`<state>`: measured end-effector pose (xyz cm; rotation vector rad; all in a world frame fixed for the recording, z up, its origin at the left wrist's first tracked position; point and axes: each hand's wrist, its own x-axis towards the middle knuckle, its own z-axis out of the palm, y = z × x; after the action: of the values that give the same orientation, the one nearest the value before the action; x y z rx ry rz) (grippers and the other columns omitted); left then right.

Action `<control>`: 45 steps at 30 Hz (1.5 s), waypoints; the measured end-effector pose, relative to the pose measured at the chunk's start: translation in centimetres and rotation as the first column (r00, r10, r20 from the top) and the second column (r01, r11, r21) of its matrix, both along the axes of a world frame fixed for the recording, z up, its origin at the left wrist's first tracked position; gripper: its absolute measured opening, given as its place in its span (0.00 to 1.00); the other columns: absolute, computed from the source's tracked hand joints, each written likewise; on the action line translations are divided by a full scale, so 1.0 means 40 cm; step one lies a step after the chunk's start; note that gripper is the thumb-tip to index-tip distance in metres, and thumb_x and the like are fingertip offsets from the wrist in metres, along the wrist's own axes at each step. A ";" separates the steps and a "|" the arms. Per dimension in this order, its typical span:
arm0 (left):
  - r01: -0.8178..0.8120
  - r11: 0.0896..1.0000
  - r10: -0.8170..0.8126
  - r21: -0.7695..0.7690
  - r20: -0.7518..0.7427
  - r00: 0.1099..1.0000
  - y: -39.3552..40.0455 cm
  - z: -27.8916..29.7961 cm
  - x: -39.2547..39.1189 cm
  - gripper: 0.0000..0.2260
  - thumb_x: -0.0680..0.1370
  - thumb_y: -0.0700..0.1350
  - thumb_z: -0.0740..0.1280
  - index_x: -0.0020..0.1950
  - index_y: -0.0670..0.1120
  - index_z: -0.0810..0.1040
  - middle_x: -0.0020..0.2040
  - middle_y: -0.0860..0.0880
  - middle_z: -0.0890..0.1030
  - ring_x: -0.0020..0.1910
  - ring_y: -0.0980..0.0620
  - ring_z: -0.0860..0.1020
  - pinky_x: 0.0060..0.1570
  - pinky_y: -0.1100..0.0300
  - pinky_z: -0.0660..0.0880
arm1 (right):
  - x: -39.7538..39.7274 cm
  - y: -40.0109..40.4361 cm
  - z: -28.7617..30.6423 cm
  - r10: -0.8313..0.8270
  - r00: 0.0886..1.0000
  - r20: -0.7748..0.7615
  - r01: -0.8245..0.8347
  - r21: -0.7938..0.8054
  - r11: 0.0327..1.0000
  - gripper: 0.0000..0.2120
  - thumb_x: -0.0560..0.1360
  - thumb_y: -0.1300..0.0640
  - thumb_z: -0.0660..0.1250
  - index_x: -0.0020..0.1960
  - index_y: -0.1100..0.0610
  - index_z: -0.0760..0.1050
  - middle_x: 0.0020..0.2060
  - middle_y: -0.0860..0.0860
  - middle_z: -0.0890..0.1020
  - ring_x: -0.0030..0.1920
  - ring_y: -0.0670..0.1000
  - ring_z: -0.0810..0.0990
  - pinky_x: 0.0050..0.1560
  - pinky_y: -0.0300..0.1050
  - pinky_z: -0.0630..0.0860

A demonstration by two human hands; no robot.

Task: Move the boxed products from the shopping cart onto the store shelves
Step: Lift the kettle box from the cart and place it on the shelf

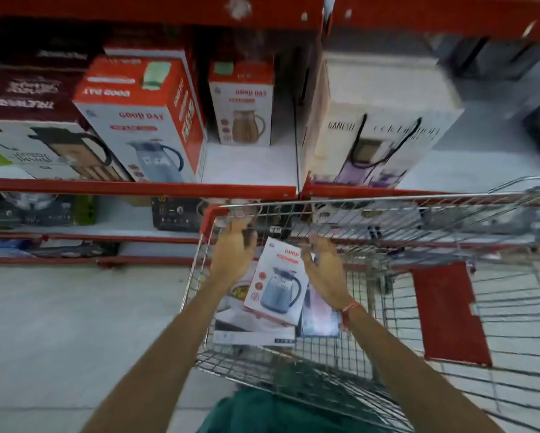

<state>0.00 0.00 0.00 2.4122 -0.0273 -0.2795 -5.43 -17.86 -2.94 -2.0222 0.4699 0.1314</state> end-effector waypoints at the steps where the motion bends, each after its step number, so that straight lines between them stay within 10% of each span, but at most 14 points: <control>1: -0.015 1.000 0.013 -0.007 -0.156 0.988 -0.011 -0.051 -0.006 0.19 0.80 0.48 0.62 0.68 0.41 0.68 0.63 0.40 0.76 0.55 0.44 0.78 0.52 0.53 0.75 | 0.000 -0.005 -0.039 -0.058 0.989 -0.134 0.069 0.082 0.994 0.15 0.80 0.55 0.62 0.65 0.60 0.70 0.60 0.56 0.78 0.58 0.54 0.77 0.53 0.42 0.78; 4: 0.005 1.000 -0.016 -0.023 -0.528 0.849 -0.022 -0.197 -0.037 0.29 0.77 0.58 0.62 0.72 0.43 0.62 0.68 0.40 0.73 0.63 0.38 0.74 0.60 0.52 0.71 | -0.017 -0.007 -0.112 -0.060 0.874 -0.483 0.241 0.322 0.916 0.13 0.79 0.62 0.63 0.63 0.64 0.72 0.54 0.55 0.79 0.54 0.55 0.77 0.50 0.42 0.76; 6: -0.023 0.998 -0.013 -0.052 -0.602 0.799 -0.009 -0.292 -0.052 0.30 0.73 0.63 0.62 0.68 0.46 0.67 0.64 0.42 0.78 0.58 0.40 0.78 0.60 0.46 0.75 | -0.020 0.007 -0.145 -0.019 0.822 -0.570 0.298 0.400 0.867 0.15 0.78 0.63 0.64 0.64 0.63 0.71 0.53 0.52 0.75 0.55 0.54 0.74 0.56 0.53 0.73; 10: -0.052 0.994 -0.010 -0.097 -0.552 0.834 0.008 -0.295 -0.052 0.18 0.76 0.49 0.67 0.64 0.45 0.74 0.58 0.44 0.82 0.49 0.45 0.82 0.50 0.49 0.80 | -0.012 0.006 -0.186 -0.038 0.824 -0.566 0.307 0.389 0.868 0.13 0.72 0.60 0.70 0.55 0.59 0.73 0.42 0.53 0.80 0.40 0.51 0.78 0.36 0.43 0.73; 14: -0.151 0.959 0.023 -0.239 -0.467 0.884 0.046 -0.156 -0.067 0.18 0.74 0.43 0.71 0.63 0.42 0.75 0.59 0.45 0.82 0.38 0.61 0.82 0.37 0.69 0.79 | -0.017 -0.014 -0.097 -0.024 0.890 -0.455 0.209 0.361 0.909 0.15 0.76 0.57 0.69 0.61 0.56 0.74 0.54 0.54 0.82 0.53 0.57 0.82 0.49 0.59 0.82; 18: -0.218 0.917 0.070 -0.335 -0.403 0.913 0.099 -0.011 -0.120 0.20 0.70 0.40 0.75 0.60 0.43 0.77 0.54 0.50 0.83 0.50 0.50 0.82 0.50 0.54 0.81 | -0.048 -0.021 0.034 0.034 0.951 -0.308 0.088 0.375 0.923 0.19 0.74 0.57 0.72 0.63 0.53 0.73 0.55 0.50 0.81 0.54 0.54 0.82 0.47 0.55 0.83; 27: -0.239 0.882 0.082 -0.406 -0.367 0.927 0.125 0.063 -0.101 0.18 0.68 0.37 0.75 0.55 0.45 0.74 0.48 0.54 0.82 0.47 0.54 0.82 0.37 0.66 0.81 | -0.034 0.014 0.146 0.082 0.984 -0.157 -0.026 0.332 0.943 0.19 0.75 0.59 0.71 0.64 0.52 0.73 0.57 0.47 0.82 0.56 0.52 0.82 0.51 0.57 0.83; 35: -0.193 0.888 0.206 -0.417 -0.014 0.978 0.137 0.164 0.133 0.23 0.65 0.31 0.76 0.50 0.48 0.69 0.45 0.56 0.81 0.41 0.66 0.82 0.39 0.70 0.80 | 0.201 0.044 0.235 0.036 0.969 0.244 -0.101 0.260 0.960 0.21 0.72 0.64 0.73 0.60 0.51 0.71 0.56 0.48 0.83 0.54 0.45 0.84 0.53 0.43 0.82; 45: -0.209 0.968 0.231 -0.142 0.160 0.960 0.087 0.114 0.420 0.30 0.68 0.33 0.74 0.67 0.37 0.65 0.58 0.36 0.80 0.57 0.37 0.79 0.56 0.47 0.76 | 0.479 0.092 0.143 0.049 0.930 0.365 -0.070 0.043 0.997 0.21 0.73 0.64 0.71 0.63 0.58 0.67 0.63 0.55 0.80 0.62 0.51 0.80 0.62 0.56 0.78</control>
<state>16.81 3.49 4.55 2.2843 0.1407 0.0373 13.75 -14.18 2.77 -1.9493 0.1672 -0.1909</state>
